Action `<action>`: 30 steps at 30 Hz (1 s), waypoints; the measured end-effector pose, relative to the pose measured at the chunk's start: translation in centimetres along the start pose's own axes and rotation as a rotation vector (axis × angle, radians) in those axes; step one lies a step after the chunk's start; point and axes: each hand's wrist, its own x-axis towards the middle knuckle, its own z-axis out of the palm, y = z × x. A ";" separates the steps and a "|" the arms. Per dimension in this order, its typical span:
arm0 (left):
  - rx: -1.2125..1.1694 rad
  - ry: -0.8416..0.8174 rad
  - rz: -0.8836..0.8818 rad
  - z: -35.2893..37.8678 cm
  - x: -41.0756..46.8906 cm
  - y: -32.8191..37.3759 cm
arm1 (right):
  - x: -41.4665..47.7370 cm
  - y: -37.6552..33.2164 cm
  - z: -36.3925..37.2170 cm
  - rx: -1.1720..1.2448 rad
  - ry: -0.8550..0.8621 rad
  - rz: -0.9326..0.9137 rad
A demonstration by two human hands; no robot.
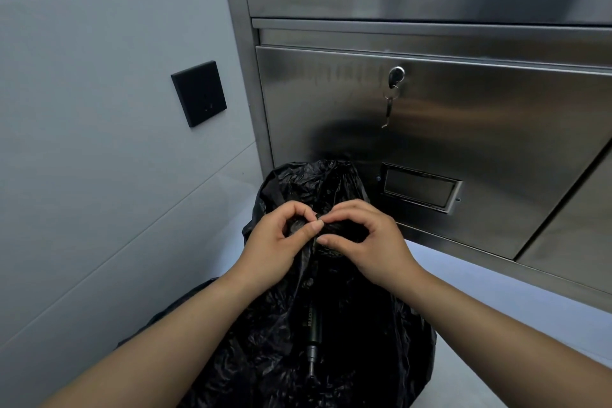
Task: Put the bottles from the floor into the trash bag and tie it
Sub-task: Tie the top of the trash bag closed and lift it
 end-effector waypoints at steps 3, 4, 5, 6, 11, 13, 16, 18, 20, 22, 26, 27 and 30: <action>-0.020 -0.041 -0.009 -0.2 -0.1 0.1 | 0.2 0.0 0.0 0.018 0.013 0.009; -0.043 -0.037 -0.025 -0.3 0.0 0.2 | 0.2 0.0 0.0 0.025 0.024 0.004; -0.063 -0.024 -0.050 -0.5 0.1 0.2 | 0.3 0.1 0.0 0.036 0.037 -0.002; -0.070 -0.014 -0.083 -0.7 0.3 0.3 | 0.4 0.1 -0.1 0.045 0.047 -0.007; -0.033 -0.194 -0.195 -1.3 0.4 0.6 | 0.3 0.1 -0.2 0.095 0.046 -0.001; -0.100 -0.222 -0.219 -1.4 0.3 1.0 | 0.2 0.2 -0.2 0.137 0.043 0.027; -0.104 -0.207 -0.241 -1.5 0.4 1.1 | 0.2 0.4 -0.1 0.180 0.049 0.058; -0.052 -0.218 -0.252 -1.4 0.3 1.0 | 0.3 0.5 0.0 0.189 0.049 0.066; 0.024 -0.252 -0.247 -1.2 0.2 0.7 | 0.3 0.5 0.0 0.196 0.054 0.072; 0.101 -0.253 -0.236 -1.0 0.0 0.4 | 0.4 0.5 -0.1 0.180 0.058 0.074; 0.066 -0.152 -0.251 -0.9 0.1 0.0 | 0.4 0.6 -0.1 0.152 0.046 0.069; 0.045 -0.122 -0.256 -0.9 0.1 0.0 | 0.4 0.6 -0.1 0.159 0.049 0.067; -0.014 -0.010 -0.261 -0.7 0.3 0.1 | 0.5 0.5 0.0 0.217 0.068 0.073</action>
